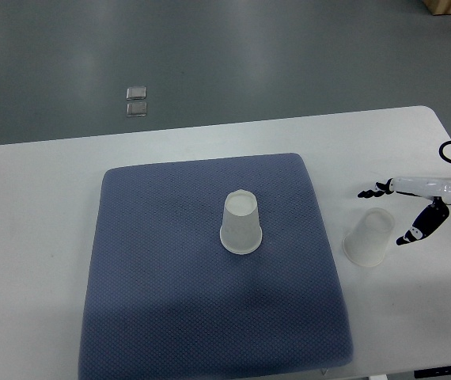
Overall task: Stack paper cups
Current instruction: 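Close the right hand fingers around the white cup beside the cushion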
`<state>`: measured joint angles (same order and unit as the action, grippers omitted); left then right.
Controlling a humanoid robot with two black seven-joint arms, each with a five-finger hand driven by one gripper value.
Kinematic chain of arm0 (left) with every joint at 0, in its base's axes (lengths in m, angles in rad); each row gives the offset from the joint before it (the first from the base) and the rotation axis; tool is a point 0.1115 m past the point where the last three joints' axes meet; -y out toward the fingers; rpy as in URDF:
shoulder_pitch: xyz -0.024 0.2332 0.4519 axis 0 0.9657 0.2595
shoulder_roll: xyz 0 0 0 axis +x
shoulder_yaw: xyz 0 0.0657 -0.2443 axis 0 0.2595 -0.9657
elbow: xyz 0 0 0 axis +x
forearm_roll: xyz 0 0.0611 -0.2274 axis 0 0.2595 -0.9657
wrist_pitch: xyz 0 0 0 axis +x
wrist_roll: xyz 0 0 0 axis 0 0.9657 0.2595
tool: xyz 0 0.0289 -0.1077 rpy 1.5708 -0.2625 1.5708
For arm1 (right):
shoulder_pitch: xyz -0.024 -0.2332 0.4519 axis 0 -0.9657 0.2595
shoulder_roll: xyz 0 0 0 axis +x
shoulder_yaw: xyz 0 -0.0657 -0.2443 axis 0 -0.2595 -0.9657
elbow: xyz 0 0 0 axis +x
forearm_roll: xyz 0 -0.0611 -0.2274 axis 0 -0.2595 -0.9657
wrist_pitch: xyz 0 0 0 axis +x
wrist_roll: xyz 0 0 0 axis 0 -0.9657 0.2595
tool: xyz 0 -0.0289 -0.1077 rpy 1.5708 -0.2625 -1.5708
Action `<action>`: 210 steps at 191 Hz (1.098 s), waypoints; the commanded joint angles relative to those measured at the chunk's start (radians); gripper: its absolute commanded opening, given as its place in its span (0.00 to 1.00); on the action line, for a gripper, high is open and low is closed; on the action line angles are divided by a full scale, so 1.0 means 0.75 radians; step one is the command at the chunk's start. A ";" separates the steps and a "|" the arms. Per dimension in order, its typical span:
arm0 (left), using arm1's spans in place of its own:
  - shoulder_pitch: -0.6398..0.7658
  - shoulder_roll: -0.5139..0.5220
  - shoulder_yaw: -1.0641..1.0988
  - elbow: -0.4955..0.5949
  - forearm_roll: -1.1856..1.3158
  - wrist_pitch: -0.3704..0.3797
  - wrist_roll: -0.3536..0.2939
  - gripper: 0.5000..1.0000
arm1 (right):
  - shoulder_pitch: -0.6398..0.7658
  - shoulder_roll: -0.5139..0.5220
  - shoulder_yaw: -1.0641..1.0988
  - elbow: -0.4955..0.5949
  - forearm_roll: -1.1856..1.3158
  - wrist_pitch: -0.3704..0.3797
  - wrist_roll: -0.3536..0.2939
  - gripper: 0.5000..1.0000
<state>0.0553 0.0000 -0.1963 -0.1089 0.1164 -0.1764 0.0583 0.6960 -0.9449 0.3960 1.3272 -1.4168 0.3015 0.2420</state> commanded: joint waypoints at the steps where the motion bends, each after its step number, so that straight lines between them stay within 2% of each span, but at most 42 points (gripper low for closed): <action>1: 0.000 0.000 0.000 0.000 0.000 0.000 0.000 1.00 | 0.015 -0.002 0.004 0.000 0.001 0.011 0.003 0.84; 162: 0.000 0.000 0.000 0.000 0.000 0.000 0.000 1.00 | -0.018 0.065 -0.004 -0.007 -0.007 0.005 -0.016 0.81; 210: 0.000 0.000 0.000 0.000 0.000 0.000 0.000 1.00 | -0.018 0.076 -0.019 -0.021 -0.038 -0.001 -0.014 0.72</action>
<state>0.0552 0.0000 -0.1964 -0.1089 0.1164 -0.1764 0.0588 0.6827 -0.8923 0.3890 1.3148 -1.4395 0.3023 0.2301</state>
